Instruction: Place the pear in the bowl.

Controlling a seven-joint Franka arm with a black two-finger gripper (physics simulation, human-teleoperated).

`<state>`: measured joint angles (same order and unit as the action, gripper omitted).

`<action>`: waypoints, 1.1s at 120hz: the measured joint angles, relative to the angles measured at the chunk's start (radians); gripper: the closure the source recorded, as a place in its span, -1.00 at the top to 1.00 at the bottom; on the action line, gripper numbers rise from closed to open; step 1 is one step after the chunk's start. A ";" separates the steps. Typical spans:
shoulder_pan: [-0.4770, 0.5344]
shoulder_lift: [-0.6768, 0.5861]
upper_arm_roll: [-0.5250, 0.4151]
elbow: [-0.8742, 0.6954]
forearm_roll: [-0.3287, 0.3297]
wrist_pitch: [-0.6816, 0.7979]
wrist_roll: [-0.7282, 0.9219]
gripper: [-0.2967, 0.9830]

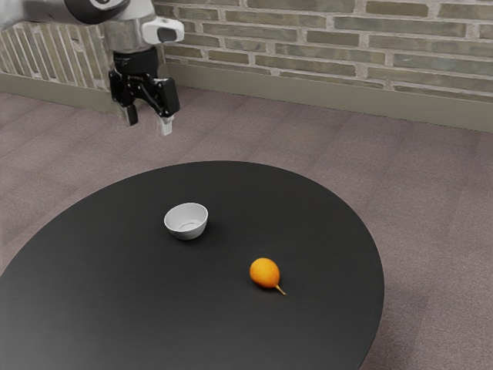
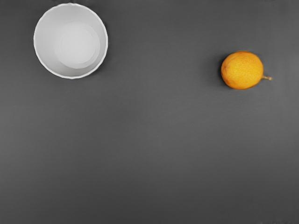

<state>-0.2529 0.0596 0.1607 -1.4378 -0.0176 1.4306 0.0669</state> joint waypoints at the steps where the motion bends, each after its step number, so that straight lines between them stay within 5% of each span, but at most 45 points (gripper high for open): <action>1: 0.003 -0.001 -0.013 0.000 0.003 0.003 0.001 0.54; 15: -0.009 -0.011 -0.092 -0.024 0.021 0.038 0.016 0.53; 38: 0.035 0.019 -0.125 -0.124 -0.040 0.143 -0.034 0.53; 97: 0.051 0.186 -0.162 -0.321 -0.144 0.287 -0.559 0.54; 132: 0.024 0.199 -0.212 -0.483 -0.186 0.590 -0.869 0.54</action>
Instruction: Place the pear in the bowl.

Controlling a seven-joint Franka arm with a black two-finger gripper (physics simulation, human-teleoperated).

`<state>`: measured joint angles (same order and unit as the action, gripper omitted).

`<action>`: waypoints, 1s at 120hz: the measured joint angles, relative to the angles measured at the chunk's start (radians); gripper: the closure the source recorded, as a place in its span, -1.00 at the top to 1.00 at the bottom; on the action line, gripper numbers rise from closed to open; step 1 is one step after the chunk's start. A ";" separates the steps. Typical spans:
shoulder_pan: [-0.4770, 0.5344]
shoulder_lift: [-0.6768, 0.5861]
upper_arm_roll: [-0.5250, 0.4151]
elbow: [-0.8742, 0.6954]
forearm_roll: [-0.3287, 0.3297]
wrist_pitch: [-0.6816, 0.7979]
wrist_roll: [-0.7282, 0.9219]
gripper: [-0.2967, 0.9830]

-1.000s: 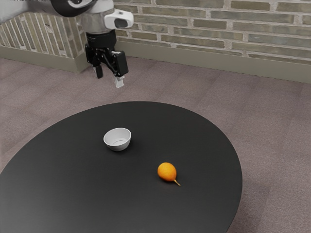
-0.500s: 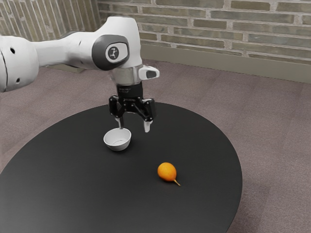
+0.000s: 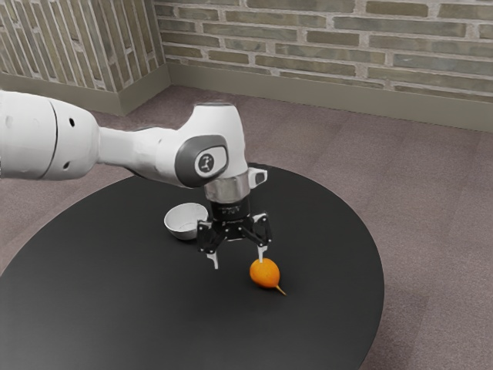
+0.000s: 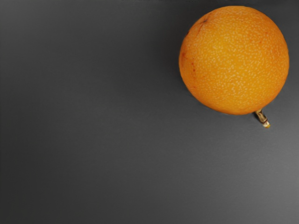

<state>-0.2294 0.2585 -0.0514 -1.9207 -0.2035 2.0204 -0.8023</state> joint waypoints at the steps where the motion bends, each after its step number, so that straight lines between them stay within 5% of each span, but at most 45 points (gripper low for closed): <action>1: 0.000 0.001 0.000 -0.004 0.000 0.011 -0.008 0.54; 40: -0.010 0.071 -0.002 -0.029 -0.001 0.296 -0.261 0.54; 120: -0.014 0.166 -0.001 -0.010 0.011 0.394 -0.491 0.54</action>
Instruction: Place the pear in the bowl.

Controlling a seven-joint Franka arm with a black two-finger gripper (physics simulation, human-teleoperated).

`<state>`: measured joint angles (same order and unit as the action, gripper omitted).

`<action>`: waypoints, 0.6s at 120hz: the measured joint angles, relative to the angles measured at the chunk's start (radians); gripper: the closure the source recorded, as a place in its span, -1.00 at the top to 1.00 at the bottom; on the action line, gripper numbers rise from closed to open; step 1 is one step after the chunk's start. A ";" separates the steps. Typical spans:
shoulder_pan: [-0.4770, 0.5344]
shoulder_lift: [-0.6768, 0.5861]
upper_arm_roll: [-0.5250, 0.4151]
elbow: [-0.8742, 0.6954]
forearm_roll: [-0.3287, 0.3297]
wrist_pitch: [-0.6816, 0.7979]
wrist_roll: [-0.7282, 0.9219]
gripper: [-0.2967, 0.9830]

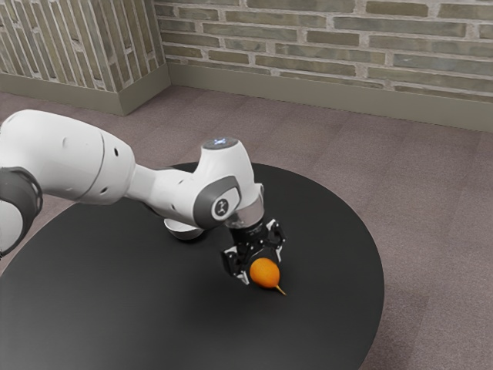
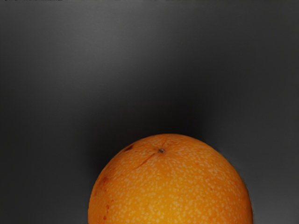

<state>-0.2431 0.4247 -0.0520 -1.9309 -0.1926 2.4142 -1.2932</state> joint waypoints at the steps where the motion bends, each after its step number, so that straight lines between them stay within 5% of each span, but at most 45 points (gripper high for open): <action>1: 0.000 0.002 0.000 0.002 0.000 0.000 -0.001 0.54; 72: -0.002 0.055 0.001 0.024 0.003 0.018 -0.070 0.51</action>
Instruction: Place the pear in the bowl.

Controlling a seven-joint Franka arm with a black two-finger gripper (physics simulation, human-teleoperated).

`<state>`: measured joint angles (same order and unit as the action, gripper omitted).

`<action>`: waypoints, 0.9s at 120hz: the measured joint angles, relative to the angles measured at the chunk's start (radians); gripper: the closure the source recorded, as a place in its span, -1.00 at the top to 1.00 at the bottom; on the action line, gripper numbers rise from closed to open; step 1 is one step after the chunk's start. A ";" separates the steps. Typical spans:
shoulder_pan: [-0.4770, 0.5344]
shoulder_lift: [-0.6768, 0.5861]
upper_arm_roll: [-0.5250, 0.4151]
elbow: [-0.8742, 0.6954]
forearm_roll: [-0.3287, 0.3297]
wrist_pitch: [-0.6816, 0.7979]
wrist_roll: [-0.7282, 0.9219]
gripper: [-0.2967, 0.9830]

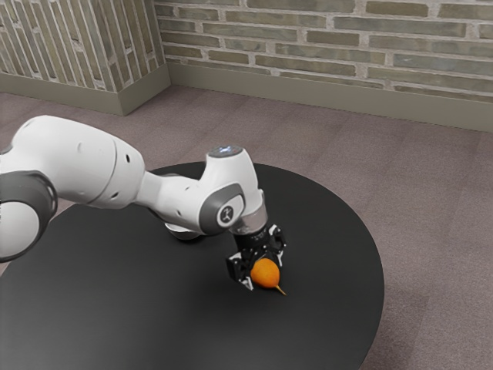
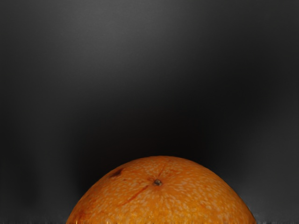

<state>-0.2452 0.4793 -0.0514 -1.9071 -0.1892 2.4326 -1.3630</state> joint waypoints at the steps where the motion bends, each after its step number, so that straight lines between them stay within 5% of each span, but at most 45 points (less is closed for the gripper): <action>1: 0.000 0.000 0.000 0.000 0.000 0.000 -0.001 0.51; 29: -0.003 0.003 -0.001 0.024 0.002 -0.003 -0.014 0.11; 72: -0.005 -0.014 0.000 0.028 0.008 -0.028 -0.033 -0.24; 108: -0.005 -0.085 0.152 0.151 0.031 -0.196 0.020 -0.26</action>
<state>-0.2499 0.3943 0.1003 -1.7562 -0.1583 2.2370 -1.3428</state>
